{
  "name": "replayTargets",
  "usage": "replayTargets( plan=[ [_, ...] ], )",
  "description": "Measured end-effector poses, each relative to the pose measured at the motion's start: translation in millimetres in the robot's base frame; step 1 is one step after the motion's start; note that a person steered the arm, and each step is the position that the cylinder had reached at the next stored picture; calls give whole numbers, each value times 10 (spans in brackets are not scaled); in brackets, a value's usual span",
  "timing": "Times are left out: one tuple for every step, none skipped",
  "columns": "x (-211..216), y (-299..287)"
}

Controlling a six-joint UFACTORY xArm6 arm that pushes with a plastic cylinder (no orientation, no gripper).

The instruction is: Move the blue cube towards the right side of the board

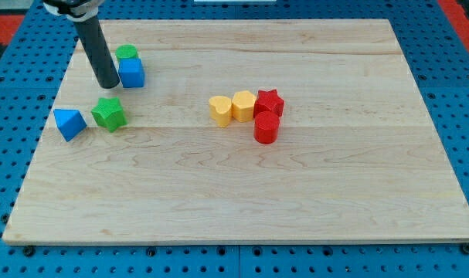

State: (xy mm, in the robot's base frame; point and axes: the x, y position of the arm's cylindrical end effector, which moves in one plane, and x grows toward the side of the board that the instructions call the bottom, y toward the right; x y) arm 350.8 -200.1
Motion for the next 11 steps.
replayTargets(
  plan=[
    [21,504],
    [7,623],
    [-118,-39],
    [-247,803],
    [-263,1603],
    [-273,941],
    [-570,1038],
    [-675,2001],
    [-675,2928],
    [-675,3092],
    [-715,3410]
  ],
)
